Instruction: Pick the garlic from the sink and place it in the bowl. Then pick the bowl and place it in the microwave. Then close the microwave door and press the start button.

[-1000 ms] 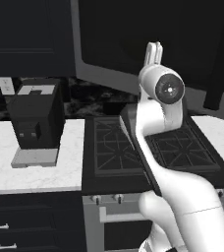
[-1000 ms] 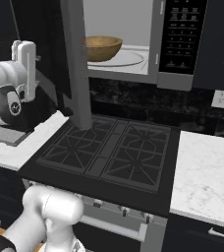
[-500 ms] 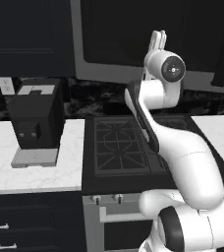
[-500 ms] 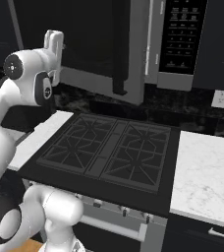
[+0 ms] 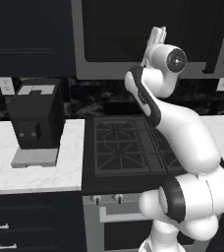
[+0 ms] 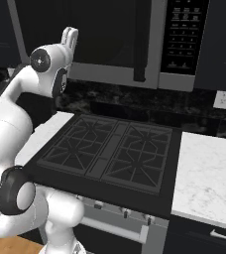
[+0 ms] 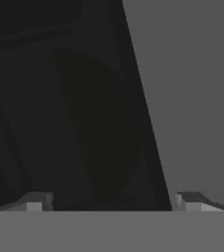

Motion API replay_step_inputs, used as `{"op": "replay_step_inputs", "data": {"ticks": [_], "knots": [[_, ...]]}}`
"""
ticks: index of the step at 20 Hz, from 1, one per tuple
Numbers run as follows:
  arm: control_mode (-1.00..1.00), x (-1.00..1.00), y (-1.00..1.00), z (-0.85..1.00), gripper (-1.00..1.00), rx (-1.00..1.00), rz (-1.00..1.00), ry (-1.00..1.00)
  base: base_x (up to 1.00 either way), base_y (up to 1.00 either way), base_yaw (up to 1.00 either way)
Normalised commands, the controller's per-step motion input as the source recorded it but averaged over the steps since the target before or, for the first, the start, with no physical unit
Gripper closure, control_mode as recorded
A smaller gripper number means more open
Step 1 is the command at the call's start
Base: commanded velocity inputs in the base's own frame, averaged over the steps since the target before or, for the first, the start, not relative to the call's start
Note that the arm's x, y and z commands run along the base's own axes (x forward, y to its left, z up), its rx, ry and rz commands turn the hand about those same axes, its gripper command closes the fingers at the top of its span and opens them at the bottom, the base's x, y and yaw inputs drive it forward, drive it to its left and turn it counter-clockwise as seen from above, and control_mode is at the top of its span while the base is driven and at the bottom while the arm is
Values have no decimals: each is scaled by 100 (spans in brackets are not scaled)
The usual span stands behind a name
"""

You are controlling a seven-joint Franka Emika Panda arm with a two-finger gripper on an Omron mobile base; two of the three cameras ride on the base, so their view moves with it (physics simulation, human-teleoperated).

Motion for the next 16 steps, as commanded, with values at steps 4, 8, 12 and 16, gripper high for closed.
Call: {"op": "replay_step_inputs", "data": {"ticks": [4,8,12,16], "knots": [[-100,61,0,-9,-100,9,11,0,0,0,0],[-100,17,-6,-10,-100,6,9,0,0,0,0],[-100,-85,-56,0,-100,5,8,-3,0,0,0],[-100,-100,-86,0,-100,8,11,-14,0,0,0]]}}
